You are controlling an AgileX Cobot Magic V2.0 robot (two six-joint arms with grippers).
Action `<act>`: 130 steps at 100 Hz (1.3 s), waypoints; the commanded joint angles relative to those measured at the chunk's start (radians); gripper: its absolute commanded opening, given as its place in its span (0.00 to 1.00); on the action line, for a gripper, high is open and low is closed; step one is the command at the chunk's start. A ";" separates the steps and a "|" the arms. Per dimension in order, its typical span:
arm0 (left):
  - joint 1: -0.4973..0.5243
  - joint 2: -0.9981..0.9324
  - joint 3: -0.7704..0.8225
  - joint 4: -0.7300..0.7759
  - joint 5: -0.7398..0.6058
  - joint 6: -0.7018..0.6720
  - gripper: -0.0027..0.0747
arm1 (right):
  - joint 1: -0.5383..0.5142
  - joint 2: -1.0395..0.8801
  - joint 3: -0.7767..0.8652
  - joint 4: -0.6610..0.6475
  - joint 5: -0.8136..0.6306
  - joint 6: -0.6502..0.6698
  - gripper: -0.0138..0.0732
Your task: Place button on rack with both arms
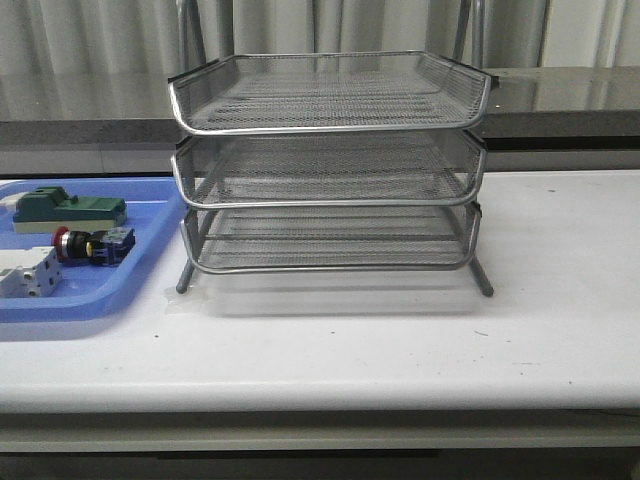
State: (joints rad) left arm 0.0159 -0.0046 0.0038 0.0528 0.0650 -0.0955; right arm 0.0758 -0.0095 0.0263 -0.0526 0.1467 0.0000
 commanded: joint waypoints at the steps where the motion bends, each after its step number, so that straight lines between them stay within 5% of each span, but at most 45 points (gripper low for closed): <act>1: 0.001 -0.032 0.034 -0.009 -0.074 -0.010 0.01 | -0.007 -0.018 0.002 0.000 -0.080 -0.009 0.05; 103: 0.001 -0.032 0.034 -0.009 -0.074 -0.010 0.01 | -0.007 -0.018 -0.005 0.023 -0.220 -0.011 0.05; 130: 0.001 -0.032 0.034 -0.009 -0.074 -0.010 0.01 | -0.007 0.036 -0.191 0.127 -0.014 -0.010 0.05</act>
State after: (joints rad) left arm 0.0159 -0.0046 0.0038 0.0528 0.0650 -0.0955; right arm 0.0758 -0.0095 -0.0644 0.0562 0.1302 0.0000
